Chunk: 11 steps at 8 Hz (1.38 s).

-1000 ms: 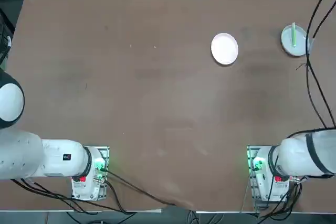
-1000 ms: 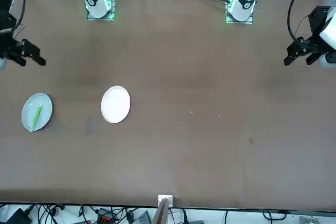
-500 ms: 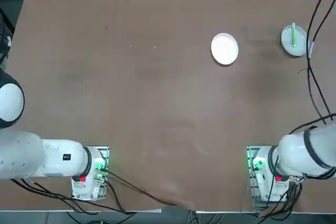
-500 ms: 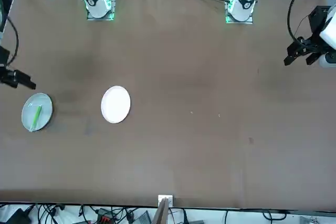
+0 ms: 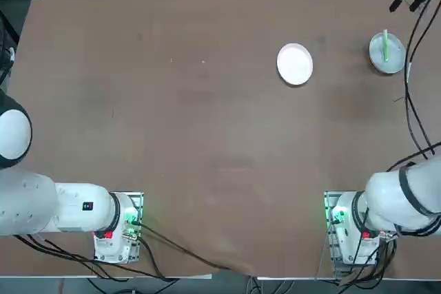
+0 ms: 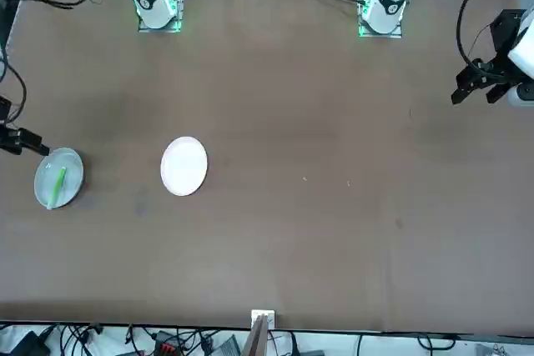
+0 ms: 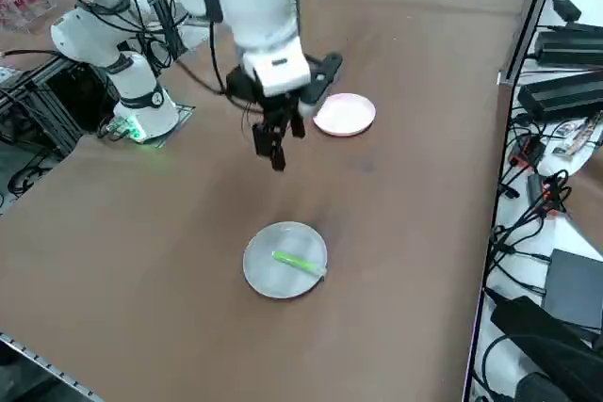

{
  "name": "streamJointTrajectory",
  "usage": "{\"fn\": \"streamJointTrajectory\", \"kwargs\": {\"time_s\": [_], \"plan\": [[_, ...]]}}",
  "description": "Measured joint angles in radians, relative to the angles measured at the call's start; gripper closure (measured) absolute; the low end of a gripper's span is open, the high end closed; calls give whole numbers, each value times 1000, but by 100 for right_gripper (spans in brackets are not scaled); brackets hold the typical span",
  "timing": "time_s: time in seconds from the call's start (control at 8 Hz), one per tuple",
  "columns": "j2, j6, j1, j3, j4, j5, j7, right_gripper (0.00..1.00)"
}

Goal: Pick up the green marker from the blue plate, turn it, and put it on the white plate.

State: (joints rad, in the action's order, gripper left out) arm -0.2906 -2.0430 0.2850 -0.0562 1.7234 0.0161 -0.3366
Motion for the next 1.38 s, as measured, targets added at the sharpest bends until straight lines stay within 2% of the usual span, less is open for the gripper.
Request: {"fn": "streamJointTrajectory", "kwargs": {"time_s": [0.25, 0.5, 1.0, 1.38], "plan": [[-17, -156, 25, 0, 95, 0, -26, 2], [-37, -241, 37, 0, 144, 0, -28, 3], [-114, -378, 54, 0, 153, 0, -35, 2], [-153, -399, 62, 0, 147, 0, -35, 3]]}}
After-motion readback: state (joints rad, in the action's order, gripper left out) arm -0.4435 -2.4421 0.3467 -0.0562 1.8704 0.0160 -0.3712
